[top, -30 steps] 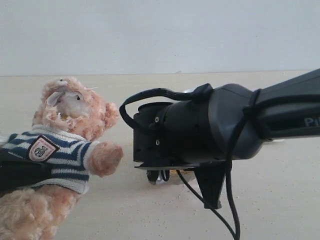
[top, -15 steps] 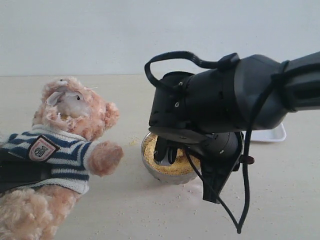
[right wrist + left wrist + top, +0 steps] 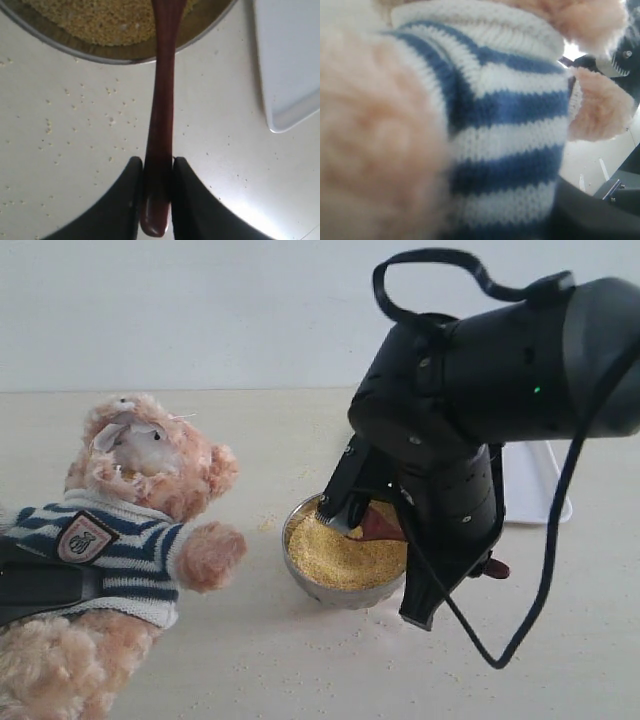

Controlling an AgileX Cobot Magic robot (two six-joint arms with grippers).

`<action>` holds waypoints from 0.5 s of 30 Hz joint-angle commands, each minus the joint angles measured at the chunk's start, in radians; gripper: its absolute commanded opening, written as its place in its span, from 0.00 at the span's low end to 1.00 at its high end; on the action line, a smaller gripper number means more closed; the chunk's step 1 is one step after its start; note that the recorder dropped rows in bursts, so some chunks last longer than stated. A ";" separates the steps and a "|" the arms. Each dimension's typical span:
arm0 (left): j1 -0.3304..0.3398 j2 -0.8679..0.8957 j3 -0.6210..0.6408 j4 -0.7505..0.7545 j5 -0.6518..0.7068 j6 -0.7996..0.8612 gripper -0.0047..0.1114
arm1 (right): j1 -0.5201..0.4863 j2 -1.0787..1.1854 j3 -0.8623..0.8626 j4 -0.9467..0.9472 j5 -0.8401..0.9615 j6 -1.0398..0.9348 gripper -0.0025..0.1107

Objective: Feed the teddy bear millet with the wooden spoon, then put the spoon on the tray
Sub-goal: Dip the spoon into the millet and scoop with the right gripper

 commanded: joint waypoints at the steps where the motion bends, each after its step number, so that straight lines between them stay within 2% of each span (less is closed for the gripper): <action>1: 0.001 0.001 0.003 -0.020 0.019 0.006 0.08 | -0.030 -0.062 -0.005 0.042 0.000 -0.037 0.02; 8: 0.001 0.001 0.003 -0.020 0.019 0.006 0.08 | -0.075 -0.114 -0.005 0.254 0.019 -0.141 0.02; 15: 0.001 0.001 0.003 -0.020 0.019 0.006 0.08 | -0.126 -0.153 0.002 0.323 0.044 -0.191 0.02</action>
